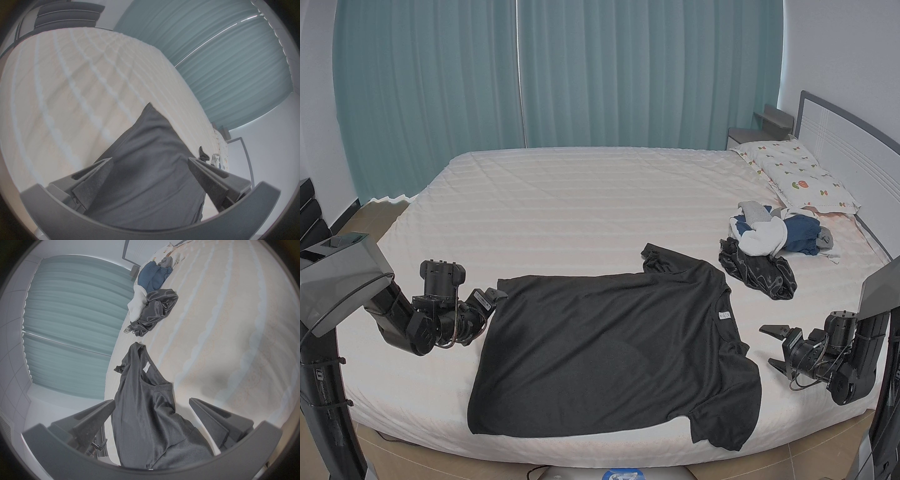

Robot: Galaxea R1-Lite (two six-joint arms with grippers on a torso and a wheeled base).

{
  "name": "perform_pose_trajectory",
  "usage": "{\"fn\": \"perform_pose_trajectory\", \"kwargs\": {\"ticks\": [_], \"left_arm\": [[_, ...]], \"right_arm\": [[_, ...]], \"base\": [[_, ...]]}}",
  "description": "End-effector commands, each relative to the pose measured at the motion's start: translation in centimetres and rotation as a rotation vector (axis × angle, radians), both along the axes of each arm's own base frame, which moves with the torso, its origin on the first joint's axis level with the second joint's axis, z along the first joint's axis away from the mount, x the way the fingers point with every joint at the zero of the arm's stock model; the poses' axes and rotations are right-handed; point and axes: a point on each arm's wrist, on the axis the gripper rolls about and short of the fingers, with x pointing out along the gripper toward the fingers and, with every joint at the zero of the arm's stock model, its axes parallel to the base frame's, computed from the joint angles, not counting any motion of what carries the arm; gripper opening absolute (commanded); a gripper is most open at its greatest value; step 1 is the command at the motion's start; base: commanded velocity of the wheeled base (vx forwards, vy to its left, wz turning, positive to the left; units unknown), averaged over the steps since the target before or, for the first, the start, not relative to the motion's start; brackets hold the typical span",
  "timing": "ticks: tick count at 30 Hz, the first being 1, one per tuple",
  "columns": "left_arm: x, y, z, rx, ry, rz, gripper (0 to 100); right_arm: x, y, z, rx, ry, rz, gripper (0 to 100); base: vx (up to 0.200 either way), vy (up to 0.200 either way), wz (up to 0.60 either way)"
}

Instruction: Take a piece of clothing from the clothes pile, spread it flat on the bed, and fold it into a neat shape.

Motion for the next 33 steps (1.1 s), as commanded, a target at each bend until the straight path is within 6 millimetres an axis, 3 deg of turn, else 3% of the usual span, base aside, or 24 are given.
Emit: {"fn": "perform_pose_trajectory", "kwargs": {"ticks": [1,25,33], "left_arm": [[2.4,1.1,0.2,0.004,-0.043,0.036,100],[13.3,0.1,-4.9,0.090,-0.110,-0.027,100],[15.3,0.6,-6.0,0.131,-0.117,0.023,100]], "right_arm": [[0.0,0.0,0.0,-0.002,-0.009,0.000,100],[-0.1,0.3,-0.3,-0.024,0.001,0.016,100],[-0.1,0.4,-0.4,-0.025,0.002,0.021,100]], "base": [[0.000,0.000,0.00],[0.025,0.000,0.00],[0.000,0.000,0.00]]}}
